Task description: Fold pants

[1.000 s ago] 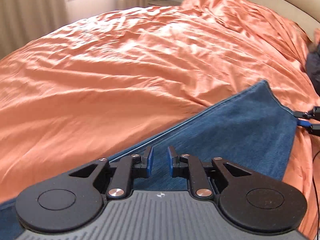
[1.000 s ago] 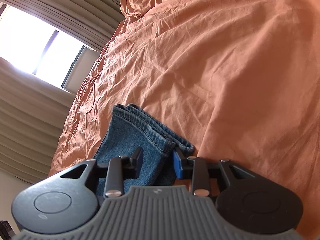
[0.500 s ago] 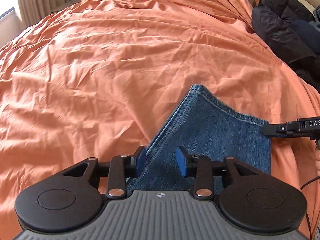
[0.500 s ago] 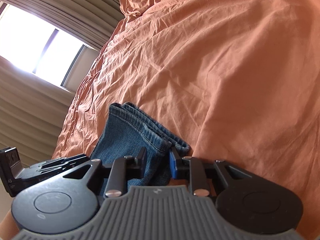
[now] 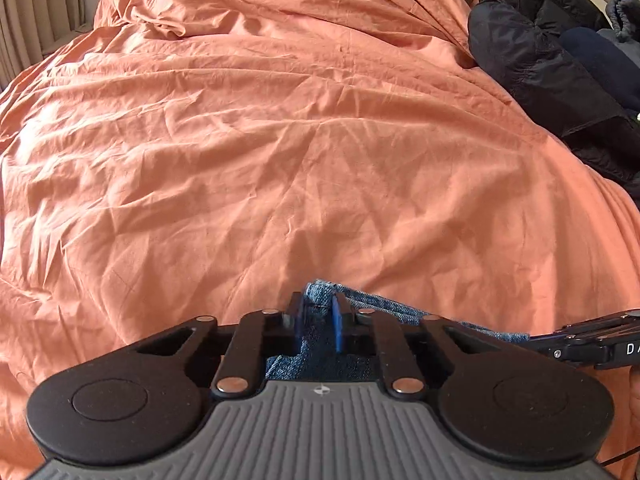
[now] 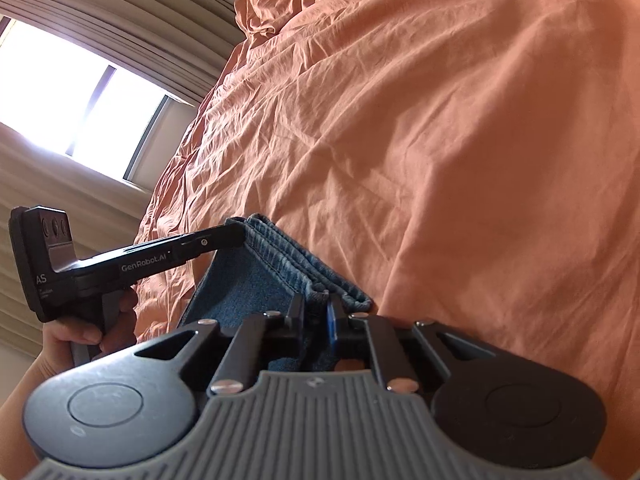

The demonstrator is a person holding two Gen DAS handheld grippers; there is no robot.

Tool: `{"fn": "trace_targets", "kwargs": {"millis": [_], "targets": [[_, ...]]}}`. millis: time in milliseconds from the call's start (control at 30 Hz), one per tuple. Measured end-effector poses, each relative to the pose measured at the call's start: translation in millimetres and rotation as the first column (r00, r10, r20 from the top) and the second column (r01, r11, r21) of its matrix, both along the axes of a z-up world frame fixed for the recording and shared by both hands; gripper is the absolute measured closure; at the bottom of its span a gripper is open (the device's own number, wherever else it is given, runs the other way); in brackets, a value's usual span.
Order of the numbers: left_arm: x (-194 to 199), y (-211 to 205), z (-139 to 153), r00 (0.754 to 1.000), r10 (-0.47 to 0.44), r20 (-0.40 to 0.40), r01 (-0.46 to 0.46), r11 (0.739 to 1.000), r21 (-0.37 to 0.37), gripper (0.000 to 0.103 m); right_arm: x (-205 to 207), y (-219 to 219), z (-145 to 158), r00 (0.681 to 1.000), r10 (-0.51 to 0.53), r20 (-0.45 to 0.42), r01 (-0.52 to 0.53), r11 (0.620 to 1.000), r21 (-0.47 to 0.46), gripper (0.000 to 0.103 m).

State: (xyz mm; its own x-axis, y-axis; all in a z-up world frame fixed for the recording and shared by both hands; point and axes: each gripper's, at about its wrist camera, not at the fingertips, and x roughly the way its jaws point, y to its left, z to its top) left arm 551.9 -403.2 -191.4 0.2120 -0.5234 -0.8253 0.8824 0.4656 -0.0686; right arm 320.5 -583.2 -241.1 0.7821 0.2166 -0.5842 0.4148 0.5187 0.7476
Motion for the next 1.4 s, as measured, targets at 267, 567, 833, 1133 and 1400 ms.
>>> {"fn": "trace_targets", "kwargs": {"millis": [267, 567, 833, 1133, 1400], "targets": [[-25, -8, 30, 0.993, -0.029, 0.113, 0.031, 0.999, -0.015, 0.092, -16, 13, 32, 0.999, -0.014, 0.030, 0.018, 0.992, -0.128, 0.101], [-13, -19, -10, 0.995, 0.015, 0.098, -0.018, 1.000, 0.022, 0.092, 3, 10, 10, 0.999, 0.003, -0.033, -0.008, 0.988, -0.157, 0.102], [-13, -22, -12, 0.991, 0.093, 0.094, -0.094, 0.995, 0.011, 0.067, 2, 10, 12, 1.000, 0.027, -0.013, -0.029, 0.984, -0.177, 0.090], [-35, 9, 44, 0.973, 0.183, 0.140, -0.185, 0.983, 0.008, 0.053, -25, -13, -2, 0.996, -0.072, 0.046, 0.062, 0.981, 0.183, 0.048], [-52, 87, 77, 0.936, 0.344, 0.069, -0.348, 0.936, 0.050, 0.063, -26, -3, -20, 0.999, -0.033, -0.033, 0.041, 0.955, 0.293, 0.054]]}}
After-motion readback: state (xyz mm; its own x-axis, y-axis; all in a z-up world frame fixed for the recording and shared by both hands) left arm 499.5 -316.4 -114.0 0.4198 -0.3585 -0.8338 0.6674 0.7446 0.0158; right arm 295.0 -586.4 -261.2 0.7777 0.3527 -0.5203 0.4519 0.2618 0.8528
